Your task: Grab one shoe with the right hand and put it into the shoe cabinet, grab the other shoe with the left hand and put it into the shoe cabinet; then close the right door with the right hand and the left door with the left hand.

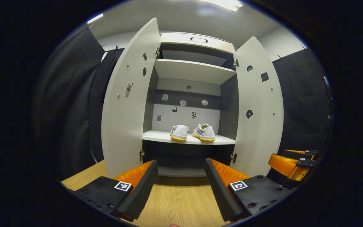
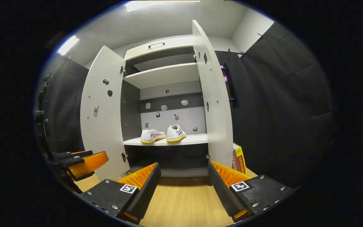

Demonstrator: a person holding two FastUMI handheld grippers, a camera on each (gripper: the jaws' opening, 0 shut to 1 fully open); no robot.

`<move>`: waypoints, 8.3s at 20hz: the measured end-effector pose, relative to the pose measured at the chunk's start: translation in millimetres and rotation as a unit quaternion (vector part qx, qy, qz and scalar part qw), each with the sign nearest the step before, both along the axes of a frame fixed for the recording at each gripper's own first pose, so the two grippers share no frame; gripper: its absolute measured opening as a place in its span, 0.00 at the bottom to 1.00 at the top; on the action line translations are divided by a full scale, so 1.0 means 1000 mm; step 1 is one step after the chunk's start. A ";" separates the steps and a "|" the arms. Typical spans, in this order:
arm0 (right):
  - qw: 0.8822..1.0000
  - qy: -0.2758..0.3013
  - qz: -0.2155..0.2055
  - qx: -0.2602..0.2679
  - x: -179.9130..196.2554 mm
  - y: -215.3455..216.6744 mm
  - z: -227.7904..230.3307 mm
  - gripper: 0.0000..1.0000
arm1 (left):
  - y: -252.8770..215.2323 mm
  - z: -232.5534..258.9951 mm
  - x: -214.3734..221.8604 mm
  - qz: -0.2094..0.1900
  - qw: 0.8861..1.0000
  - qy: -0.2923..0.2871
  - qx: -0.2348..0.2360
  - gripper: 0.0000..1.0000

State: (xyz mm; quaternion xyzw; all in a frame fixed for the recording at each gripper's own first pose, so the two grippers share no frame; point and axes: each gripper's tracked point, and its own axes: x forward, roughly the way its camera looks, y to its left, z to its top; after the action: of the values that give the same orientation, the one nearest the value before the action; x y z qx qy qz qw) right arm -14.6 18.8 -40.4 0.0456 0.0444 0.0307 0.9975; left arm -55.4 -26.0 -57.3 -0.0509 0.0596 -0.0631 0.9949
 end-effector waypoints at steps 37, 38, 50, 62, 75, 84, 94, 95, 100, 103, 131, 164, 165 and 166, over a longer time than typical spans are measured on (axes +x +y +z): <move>0.988 -0.067 -0.121 -0.072 0.149 -0.213 0.172 0.89 | 0.019 -0.011 -0.003 0.008 1.000 0.005 0.020 0.99; 0.988 -0.066 -0.118 -0.073 0.148 -0.207 0.172 0.89 | 0.020 -0.010 -0.002 0.006 1.000 0.004 0.020 0.97; 0.997 -0.057 -0.013 -0.054 0.172 -0.087 0.160 0.89 | 0.046 -0.009 -0.004 0.025 0.999 -0.001 0.035 0.94; 0.997 -0.066 0.030 -0.027 0.172 -0.029 0.165 0.94 | 0.067 -0.006 -0.015 0.048 0.998 -0.001 0.040 0.99; 0.997 -0.063 -0.036 -0.023 0.062 -0.051 0.103 0.94 | 0.046 0.003 -0.010 0.027 0.999 0.000 0.031 0.99; 0.998 -0.017 -0.059 0.020 0.016 -0.068 0.035 0.93 | 0.037 0.015 -0.011 0.021 1.000 -0.008 0.018 0.96; 0.999 -0.029 -0.027 0.012 0.001 -0.045 0.032 0.94 | 0.158 0.087 0.008 0.142 0.987 -0.068 0.012 0.96; 0.999 -0.027 -0.023 0.009 -0.001 -0.042 0.031 0.94 | 0.179 0.091 0.011 0.161 0.984 -0.070 0.009 0.96; 1.000 -0.023 -0.008 0.013 -0.003 -0.035 0.033 0.94 | 0.265 0.104 0.045 0.226 0.972 -0.063 -0.010 0.96; 1.000 -0.026 -0.006 0.007 -0.005 -0.036 0.040 0.94 | 0.293 0.107 0.074 0.233 0.970 -0.055 -0.045 0.97; 0.999 -0.032 -0.028 0.006 -0.009 -0.060 0.050 0.94 | 0.164 0.121 0.155 0.102 0.991 -0.069 -0.055 0.95; 0.999 -0.046 0.010 -0.016 0.003 -0.027 0.059 0.94 | 0.074 0.052 0.030 0.048 0.996 -0.067 -0.028 0.96; 0.999 -0.045 0.009 -0.017 0.001 -0.025 0.056 0.94 | 0.073 0.045 0.022 0.054 0.996 -0.065 -0.031 0.96; 0.999 -0.043 0.008 -0.017 -0.001 -0.023 0.051 0.94 | 0.070 0.036 0.015 0.060 0.996 -0.057 -0.039 0.96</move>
State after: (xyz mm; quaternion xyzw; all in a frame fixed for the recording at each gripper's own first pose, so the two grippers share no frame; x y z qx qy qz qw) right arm -15.6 -4.0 10.8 0.0265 0.0022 0.0402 0.9988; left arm -40.7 44.3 -21.7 -0.0891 -0.0028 -0.0087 0.9960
